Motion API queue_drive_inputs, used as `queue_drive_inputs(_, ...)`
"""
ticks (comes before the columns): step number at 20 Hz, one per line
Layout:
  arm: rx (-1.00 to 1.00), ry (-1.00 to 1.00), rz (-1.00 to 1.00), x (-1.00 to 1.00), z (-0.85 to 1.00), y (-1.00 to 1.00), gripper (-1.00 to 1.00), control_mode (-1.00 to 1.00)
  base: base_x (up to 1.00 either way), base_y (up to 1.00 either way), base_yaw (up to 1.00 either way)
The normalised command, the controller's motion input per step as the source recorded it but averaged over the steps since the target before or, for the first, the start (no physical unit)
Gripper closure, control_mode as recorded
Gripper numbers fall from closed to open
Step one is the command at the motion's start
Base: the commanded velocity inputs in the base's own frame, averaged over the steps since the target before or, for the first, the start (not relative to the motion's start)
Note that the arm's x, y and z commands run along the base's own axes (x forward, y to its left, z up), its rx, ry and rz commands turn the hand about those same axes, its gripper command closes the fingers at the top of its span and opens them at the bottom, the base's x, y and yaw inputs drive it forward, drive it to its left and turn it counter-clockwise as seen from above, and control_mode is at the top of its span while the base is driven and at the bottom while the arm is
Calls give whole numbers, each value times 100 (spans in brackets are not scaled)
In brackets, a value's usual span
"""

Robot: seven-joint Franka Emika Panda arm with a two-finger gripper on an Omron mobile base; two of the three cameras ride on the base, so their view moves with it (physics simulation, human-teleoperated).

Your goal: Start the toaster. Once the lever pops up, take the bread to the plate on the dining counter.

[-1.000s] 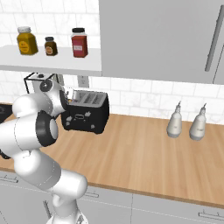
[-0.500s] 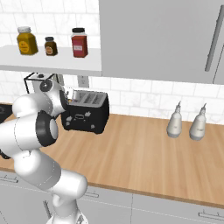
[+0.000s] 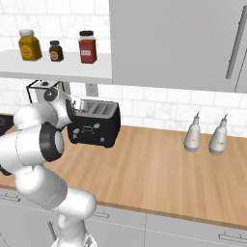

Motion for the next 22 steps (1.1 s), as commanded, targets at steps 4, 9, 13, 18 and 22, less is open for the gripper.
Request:
queue_drive_inputs(4,0,0,0,0,0,0,-100,-100,0,0,0)
queue_drive_inputs(9,0,0,0,0,0,0,-100,-100,0,0,0)
queue_drive_inputs(13,0,0,0,0,0,0,-100,-100,0,0,0)
queue_drive_inputs(18,0,0,0,0,0,0,-100,-100,0,0,0)
queue_drive_inputs(22,0,0,0,0,0,0,-100,-100,0,0,0)
